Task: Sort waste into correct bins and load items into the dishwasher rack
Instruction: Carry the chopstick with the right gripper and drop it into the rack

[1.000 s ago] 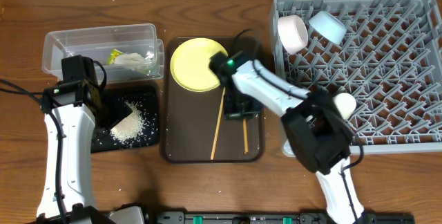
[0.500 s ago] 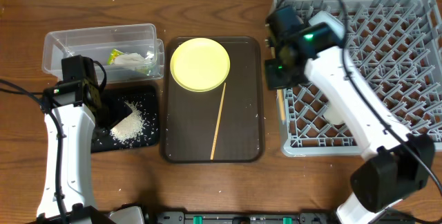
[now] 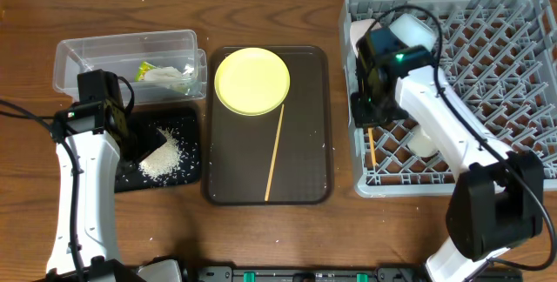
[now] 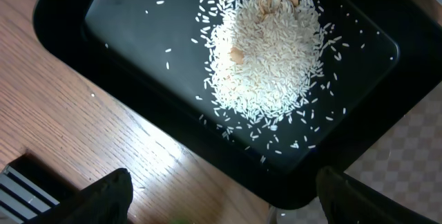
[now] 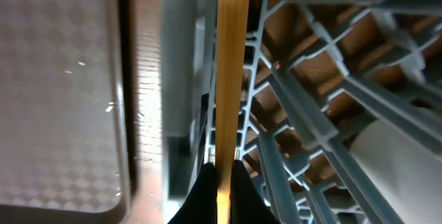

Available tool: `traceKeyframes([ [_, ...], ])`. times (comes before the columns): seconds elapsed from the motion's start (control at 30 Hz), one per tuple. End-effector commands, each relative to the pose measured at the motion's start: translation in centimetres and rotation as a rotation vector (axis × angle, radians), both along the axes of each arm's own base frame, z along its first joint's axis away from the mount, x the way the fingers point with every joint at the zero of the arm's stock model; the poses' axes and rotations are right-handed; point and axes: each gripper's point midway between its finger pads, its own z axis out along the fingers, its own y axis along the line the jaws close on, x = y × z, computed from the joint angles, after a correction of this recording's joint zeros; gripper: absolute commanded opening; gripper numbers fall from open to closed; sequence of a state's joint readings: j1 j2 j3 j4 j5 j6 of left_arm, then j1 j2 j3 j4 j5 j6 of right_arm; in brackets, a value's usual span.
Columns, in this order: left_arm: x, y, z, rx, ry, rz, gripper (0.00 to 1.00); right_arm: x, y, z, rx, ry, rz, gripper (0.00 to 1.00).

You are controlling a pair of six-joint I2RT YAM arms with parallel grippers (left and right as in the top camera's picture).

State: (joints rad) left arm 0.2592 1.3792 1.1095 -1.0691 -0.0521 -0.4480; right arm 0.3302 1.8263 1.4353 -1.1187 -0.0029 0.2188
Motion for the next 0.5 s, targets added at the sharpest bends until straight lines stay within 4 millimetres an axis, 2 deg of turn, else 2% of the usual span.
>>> traceKeyframes([
  [0.0, 0.0, 0.2, 0.4, 0.007, -0.01, 0.008, 0.88, 0.1, -0.1, -0.6, -0.002, -0.002, 0.011, 0.06],
  [0.07, 0.0, 0.2, 0.4, 0.007, -0.01, 0.007, 0.88, 0.3, 0.0, -0.5, 0.001, -0.012, 0.012, 0.16],
  [0.13, 0.0, 0.2, 0.4, 0.007, -0.01, 0.007, 0.88, 0.5, 0.0, -0.2, 0.003, -0.019, 0.012, 0.36],
  [0.17, 0.0, 0.2, 0.4, 0.007, -0.01, 0.007, 0.88, 0.6, 0.0, 0.1, 0.005, -0.025, 0.012, 0.43],
  [0.3, 0.0, 0.2, 0.4, 0.007, -0.01, 0.007, 0.88, 1.6, 0.5, 2.6, 0.026, -0.086, 0.013, 0.45],
  [0.37, 0.0, 0.2, 0.4, 0.007, -0.01, 0.007, 0.88, 2.4, 1.1, 4.8, 0.047, -0.149, 0.021, 0.45],
  [0.47, 0.0, 0.2, 0.4, 0.007, -0.01, 0.007, 0.88, 3.4, 3.0, 7.9, 0.097, -0.25, 0.057, 0.45],
])
